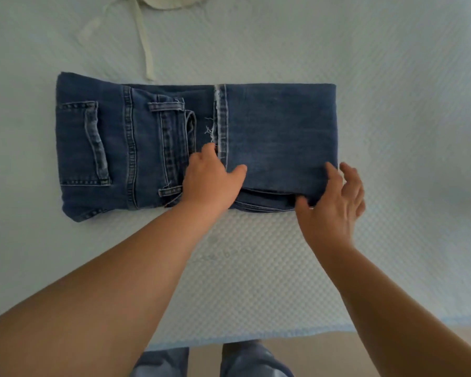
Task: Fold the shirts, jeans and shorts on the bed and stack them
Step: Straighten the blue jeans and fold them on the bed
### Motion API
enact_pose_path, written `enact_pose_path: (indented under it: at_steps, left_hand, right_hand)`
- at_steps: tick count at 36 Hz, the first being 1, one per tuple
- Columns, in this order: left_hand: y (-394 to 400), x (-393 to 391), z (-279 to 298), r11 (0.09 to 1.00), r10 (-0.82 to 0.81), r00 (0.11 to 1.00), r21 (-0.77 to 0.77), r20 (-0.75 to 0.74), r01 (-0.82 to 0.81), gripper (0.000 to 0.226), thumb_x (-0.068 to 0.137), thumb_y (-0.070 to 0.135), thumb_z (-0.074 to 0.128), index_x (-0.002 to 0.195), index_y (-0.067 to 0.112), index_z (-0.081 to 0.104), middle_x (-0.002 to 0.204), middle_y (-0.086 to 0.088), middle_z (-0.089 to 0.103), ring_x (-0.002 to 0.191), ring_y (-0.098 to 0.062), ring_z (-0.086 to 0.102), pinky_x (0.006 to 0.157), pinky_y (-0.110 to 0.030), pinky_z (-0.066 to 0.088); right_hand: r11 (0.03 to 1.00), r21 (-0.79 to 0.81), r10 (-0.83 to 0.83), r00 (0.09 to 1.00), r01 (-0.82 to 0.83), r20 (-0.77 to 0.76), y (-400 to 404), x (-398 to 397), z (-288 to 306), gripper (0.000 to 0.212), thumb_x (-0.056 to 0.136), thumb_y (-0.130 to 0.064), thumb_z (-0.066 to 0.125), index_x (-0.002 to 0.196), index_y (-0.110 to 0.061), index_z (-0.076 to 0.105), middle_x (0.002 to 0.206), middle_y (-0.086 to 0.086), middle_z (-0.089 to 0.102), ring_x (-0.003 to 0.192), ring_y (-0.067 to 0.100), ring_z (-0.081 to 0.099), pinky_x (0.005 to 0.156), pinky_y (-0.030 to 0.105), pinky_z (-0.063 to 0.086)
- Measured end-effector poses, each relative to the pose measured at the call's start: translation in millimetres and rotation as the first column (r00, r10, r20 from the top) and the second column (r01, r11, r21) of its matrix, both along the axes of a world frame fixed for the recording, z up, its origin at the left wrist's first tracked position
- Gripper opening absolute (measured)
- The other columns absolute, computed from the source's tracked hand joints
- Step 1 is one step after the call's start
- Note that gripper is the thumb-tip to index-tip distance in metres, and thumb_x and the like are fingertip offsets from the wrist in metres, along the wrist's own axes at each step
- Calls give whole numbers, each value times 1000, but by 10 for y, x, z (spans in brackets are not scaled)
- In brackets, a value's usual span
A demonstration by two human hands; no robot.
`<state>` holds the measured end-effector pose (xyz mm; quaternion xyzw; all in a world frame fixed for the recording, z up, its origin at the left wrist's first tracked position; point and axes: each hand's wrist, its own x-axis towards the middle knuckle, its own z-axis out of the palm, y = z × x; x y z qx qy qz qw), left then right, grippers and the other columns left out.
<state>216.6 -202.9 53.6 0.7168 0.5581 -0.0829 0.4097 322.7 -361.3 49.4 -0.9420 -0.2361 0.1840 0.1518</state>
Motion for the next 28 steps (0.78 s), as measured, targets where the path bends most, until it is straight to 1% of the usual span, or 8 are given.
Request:
enact_pose_path:
  at_steps: [4,8,12,16,19,21,24,28]
  left_hand:
    - [185,232,-62,942,296,955,-163,1,-292,80,80,40,68,141,9,27,134,-11,42,106,-28,53,77,-31,41]
    - [258,291,-72,937,300,954,-187,-7,-296,59,78,24,70,126,5,41,87,-1,53,69,-14,52,55,-28,45]
    - [216,274,-26,947,278,954,-202,114,-252,15,82,12,60,93,7,52,85,-6,56,77,-23,55,67,-37,48]
    - [201,376,199,826,518,781,-441,350,-350,19,84,4,57,101,8,63,100,-9,68,90,-26,67,82,-47,55]
    - [243,467,339,784,582,675,-533,454,-318,17,83,3,59,92,16,66,93,-4,72,84,-22,70,75,-46,58]
    - [271,461,359,820,535,688,-498,490,-283,16,81,7,62,89,20,66,94,-2,72,85,-20,70,77,-46,57]
    - [252,320,234,899,409,795,-349,448,-265,19,83,9,60,89,27,60,93,7,68,83,-12,67,76,-35,57]
    - [96,129,-68,938,333,886,-211,324,-276,18,91,14,56,104,24,48,89,13,55,69,3,50,59,-9,44]
  right_hand:
    - [988,76,-125,987,133,-104,-84,19,-45,76,80,-30,63,143,-31,19,143,-8,20,114,13,43,93,34,42]
    - [960,116,-235,957,257,-169,-38,39,-120,72,80,-34,59,141,-33,21,136,-9,31,105,8,45,86,31,40]
    - [975,94,-187,970,203,-155,-57,95,-141,83,75,-47,66,143,-31,20,134,-7,36,115,15,45,87,30,37]
    - [986,58,-147,977,157,-152,-93,103,-136,96,69,-50,72,145,-31,15,137,-8,35,120,14,43,94,34,40]
    - [943,107,-292,938,315,-186,-126,123,-133,77,78,-41,68,142,-30,27,127,-11,45,107,9,52,90,31,43]
    - [857,170,-440,862,487,-252,-129,147,-121,55,84,-30,59,134,-33,37,111,-15,54,88,2,57,80,31,49]
    - [748,213,-552,767,629,-329,-97,149,-116,41,84,-16,44,120,-35,47,92,-17,57,67,1,54,58,22,42]
    - [615,221,-604,632,757,-486,21,85,-114,29,85,-17,37,102,-33,53,81,-15,59,66,0,54,53,17,38]
